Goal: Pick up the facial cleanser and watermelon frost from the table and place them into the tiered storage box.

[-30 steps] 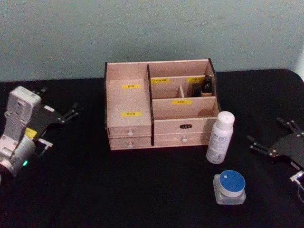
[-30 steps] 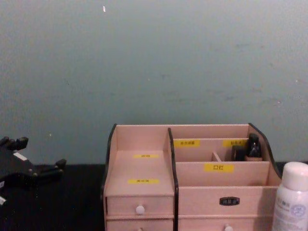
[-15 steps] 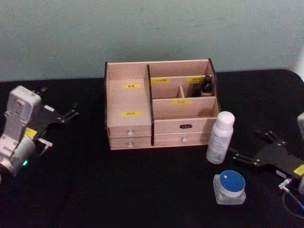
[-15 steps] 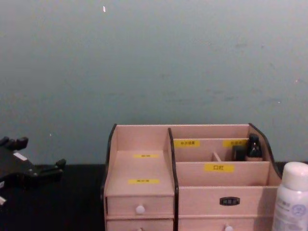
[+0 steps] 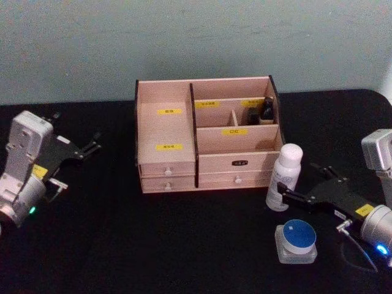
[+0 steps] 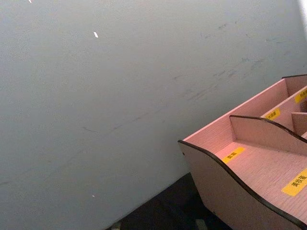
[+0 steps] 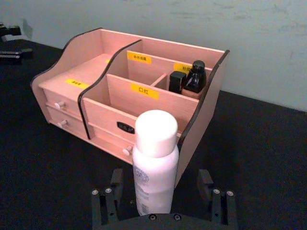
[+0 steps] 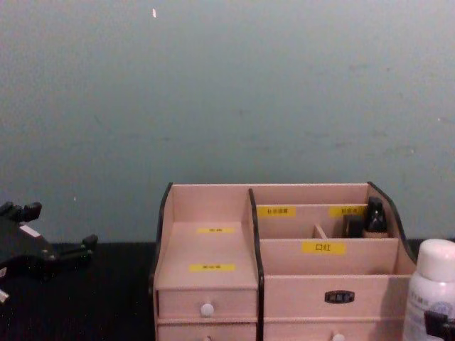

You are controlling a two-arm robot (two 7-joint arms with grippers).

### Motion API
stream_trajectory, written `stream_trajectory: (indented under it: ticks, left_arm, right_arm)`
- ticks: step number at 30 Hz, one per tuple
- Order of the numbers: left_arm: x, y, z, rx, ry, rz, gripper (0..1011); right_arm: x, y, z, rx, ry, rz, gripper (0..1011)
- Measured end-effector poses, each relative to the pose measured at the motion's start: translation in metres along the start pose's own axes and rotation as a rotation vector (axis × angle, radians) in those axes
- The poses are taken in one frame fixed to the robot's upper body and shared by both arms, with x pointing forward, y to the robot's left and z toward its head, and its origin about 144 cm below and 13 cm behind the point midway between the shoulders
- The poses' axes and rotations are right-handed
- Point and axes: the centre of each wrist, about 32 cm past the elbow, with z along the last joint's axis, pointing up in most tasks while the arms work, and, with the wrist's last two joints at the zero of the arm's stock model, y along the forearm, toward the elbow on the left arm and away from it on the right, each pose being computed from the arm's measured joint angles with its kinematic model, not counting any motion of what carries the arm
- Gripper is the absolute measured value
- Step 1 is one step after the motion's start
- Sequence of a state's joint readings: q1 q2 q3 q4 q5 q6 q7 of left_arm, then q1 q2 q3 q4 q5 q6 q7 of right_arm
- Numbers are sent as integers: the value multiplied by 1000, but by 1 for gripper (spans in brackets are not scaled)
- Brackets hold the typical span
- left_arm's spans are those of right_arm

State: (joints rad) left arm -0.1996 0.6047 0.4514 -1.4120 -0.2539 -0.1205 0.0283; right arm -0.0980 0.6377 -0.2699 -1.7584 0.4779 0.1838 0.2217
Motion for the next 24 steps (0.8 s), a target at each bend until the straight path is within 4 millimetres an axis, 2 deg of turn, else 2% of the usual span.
stream_trajectory:
  ticks: [9, 24]
  left_arm:
    - [0, 0, 0, 0, 0, 0, 1001]
    - [0, 0, 0, 0, 0, 0, 1001]
  right_arm:
    - [0, 16, -3, -1, 38, 11, 1000]
    - [1, 24, -3, -7, 42, 16, 1000]
